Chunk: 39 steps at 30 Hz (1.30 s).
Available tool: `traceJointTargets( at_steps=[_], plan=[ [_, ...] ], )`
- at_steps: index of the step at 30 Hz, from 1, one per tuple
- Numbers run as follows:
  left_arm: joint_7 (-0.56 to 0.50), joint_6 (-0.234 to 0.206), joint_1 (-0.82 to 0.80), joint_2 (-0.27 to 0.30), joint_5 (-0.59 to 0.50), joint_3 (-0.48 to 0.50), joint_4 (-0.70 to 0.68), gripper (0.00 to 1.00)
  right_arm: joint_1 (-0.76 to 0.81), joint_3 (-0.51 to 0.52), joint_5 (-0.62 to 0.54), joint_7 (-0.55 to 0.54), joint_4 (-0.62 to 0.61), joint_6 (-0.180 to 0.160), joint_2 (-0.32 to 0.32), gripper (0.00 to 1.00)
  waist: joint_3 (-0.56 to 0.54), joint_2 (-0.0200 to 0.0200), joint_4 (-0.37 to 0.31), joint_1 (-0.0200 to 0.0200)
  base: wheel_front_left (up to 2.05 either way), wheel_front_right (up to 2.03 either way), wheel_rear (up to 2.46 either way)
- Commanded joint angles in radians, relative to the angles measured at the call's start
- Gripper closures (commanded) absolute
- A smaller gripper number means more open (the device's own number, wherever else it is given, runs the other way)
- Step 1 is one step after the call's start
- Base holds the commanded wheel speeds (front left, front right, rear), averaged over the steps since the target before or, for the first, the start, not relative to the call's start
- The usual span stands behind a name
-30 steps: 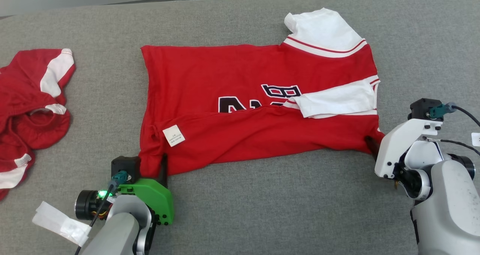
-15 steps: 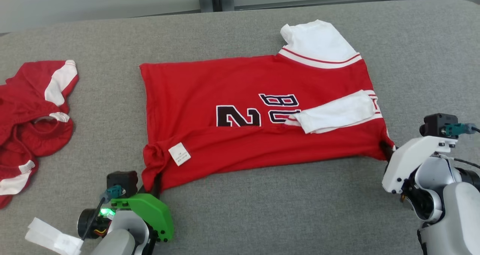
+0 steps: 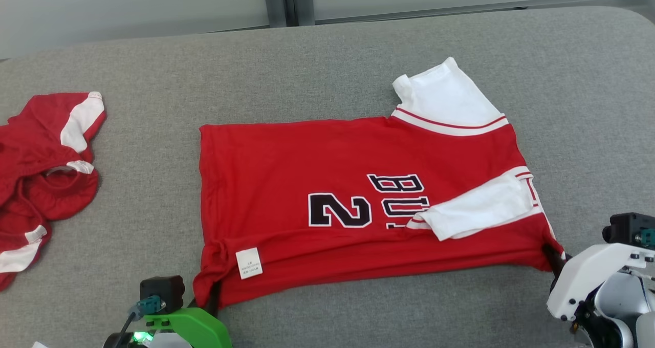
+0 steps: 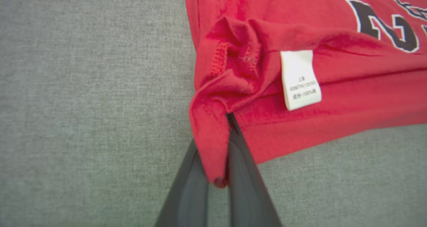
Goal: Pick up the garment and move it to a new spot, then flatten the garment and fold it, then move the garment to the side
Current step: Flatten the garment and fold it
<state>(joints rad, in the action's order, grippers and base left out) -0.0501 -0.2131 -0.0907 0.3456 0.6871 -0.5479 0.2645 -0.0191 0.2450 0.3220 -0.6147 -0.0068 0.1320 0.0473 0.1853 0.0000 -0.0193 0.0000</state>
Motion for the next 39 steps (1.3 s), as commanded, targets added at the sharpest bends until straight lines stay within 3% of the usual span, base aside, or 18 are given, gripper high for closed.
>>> traceJointTargets(
  at_steps=[1, 2, 3, 4, 5, 13, 21, 24, 29, 39],
  plan=[
    [-0.005, -0.015, 0.031, 0.018, 0.008, 0.007, 0.004, 0.6, 0.022, 0.008, 0.005, -0.002, 0.011, -0.003, 0.007, 1.0, 0.002, 0.0, -0.001, 0.0, 0.0, 0.0, 0.0],
    [-0.007, -0.017, 0.041, 0.016, 0.013, 0.008, -0.001, 0.14, 0.031, 0.003, 0.004, -0.007, 0.024, -0.002, 0.007, 1.0, 0.003, 0.0, -0.002, 0.0, 0.0, 0.0, 0.0],
    [-0.008, -0.021, 0.046, 0.015, 0.016, 0.009, -0.005, 0.0, 0.034, -0.001, 0.005, -0.005, 0.031, -0.002, 0.007, 0.99, 0.003, 0.0, -0.001, 0.0, 0.0, 0.0, 0.0],
    [-0.002, -0.026, 0.051, 0.015, 0.016, 0.012, -0.007, 0.0, 0.035, -0.008, 0.006, 0.001, 0.039, -0.002, 0.007, 0.43, 0.003, 0.0, -0.001, 0.0, 0.0, 0.0, 0.0],
    [0.002, -0.032, 0.052, 0.015, 0.015, 0.013, -0.008, 0.0, 0.034, -0.012, 0.011, 0.003, 0.046, -0.002, 0.006, 0.0, 0.003, 0.0, 0.0, 0.0, 0.0, 0.0, 0.0],
    [0.011, -0.064, 0.048, 0.042, 0.023, 0.052, -0.071, 0.0, 0.003, -0.002, -0.018, 0.005, -0.008, -0.002, 0.006, 0.0, -0.012, 0.0, 0.01, 0.0, 0.0, 0.0, 0.0],
    [-0.075, -0.061, -0.063, 0.116, 0.021, 0.086, -0.194, 0.0, -0.11, -0.019, 0.015, -0.136, -0.161, -0.002, 0.095, 0.0, 0.008, 0.0, 0.01, 0.0, 0.0, 0.0, 0.0],
    [-0.127, -0.054, -0.156, 0.116, 0.007, 0.071, -0.172, 0.0, -0.217, -0.046, -0.01, -0.18, -0.125, -0.002, 0.146, 0.0, 0.037, 0.0, 0.006, 0.0, 0.0, 0.0, 0.0],
    [-0.205, -0.015, -0.334, 0.076, 0.012, 0.044, -0.075, 0.0, -0.401, -0.108, 0.001, -0.206, -0.034, -0.002, 0.177, 0.0, 0.094, 0.0, 0.013, 0.0, 0.0, 0.0, 0.0],
    [-0.276, 0.039, -0.618, -0.003, -0.033, -0.013, 0.165, 0.0, -0.723, -0.207, -0.057, -0.124, 0.237, -0.001, 0.178, 0.0, 0.21, 0.0, 0.026, 0.0, 0.0, 0.0, 0.0]
  ],
)
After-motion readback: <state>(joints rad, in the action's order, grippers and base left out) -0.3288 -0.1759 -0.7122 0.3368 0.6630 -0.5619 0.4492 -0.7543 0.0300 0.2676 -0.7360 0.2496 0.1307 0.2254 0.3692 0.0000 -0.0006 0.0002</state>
